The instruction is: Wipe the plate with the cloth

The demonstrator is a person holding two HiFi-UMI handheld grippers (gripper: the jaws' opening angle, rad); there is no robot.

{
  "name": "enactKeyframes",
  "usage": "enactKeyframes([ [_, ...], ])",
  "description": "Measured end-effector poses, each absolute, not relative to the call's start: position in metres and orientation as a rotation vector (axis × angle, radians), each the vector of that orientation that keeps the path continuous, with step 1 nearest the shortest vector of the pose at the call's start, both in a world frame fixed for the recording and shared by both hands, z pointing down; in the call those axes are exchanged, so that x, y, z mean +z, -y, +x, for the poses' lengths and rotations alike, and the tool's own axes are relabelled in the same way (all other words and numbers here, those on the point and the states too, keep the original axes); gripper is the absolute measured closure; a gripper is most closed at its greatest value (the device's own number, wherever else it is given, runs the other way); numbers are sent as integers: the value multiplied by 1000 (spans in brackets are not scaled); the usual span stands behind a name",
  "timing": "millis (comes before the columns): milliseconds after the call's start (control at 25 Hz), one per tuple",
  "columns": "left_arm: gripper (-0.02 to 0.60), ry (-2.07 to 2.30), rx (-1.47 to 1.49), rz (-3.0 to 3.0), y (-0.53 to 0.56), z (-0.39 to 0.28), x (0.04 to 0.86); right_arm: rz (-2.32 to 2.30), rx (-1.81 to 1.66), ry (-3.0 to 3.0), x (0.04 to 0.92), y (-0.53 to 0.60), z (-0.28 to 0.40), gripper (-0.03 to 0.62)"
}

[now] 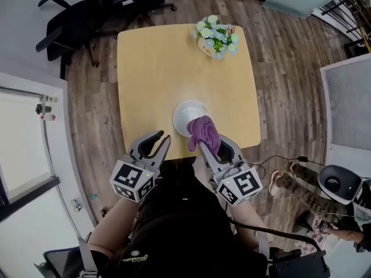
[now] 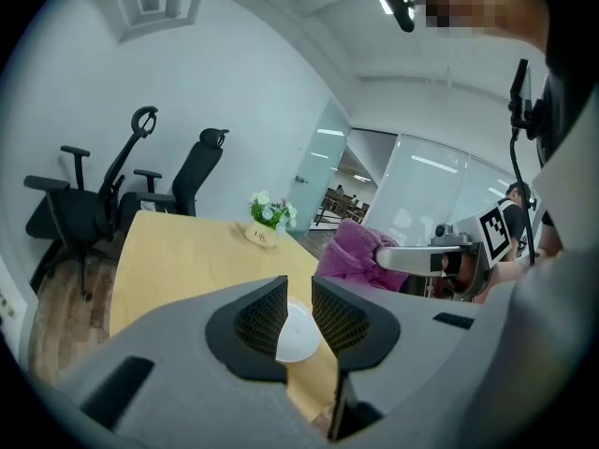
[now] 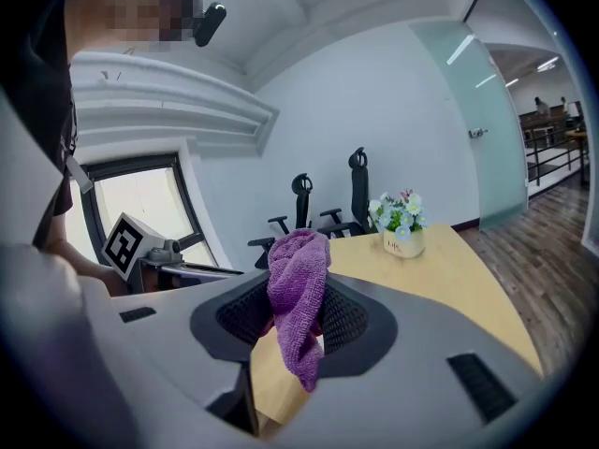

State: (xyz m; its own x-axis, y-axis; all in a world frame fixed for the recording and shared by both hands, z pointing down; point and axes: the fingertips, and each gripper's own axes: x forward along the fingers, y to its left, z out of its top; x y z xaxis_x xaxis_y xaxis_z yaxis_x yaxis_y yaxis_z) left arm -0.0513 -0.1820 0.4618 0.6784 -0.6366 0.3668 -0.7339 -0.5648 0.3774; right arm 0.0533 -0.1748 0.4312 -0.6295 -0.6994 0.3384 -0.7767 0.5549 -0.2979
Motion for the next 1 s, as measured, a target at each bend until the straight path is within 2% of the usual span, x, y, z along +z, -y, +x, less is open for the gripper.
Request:
enactKeyframes([
  [200,502,1028,290,2320,179,-46,496,1152,665,2560,472,183,46,465],
  [680,502,1031,336,2273,184,-53,516,945,407,2378,559,274,19,465],
  [1000,502,1026,345,2250,177,-56,525,866,426,2360,586,258,-1,465],
])
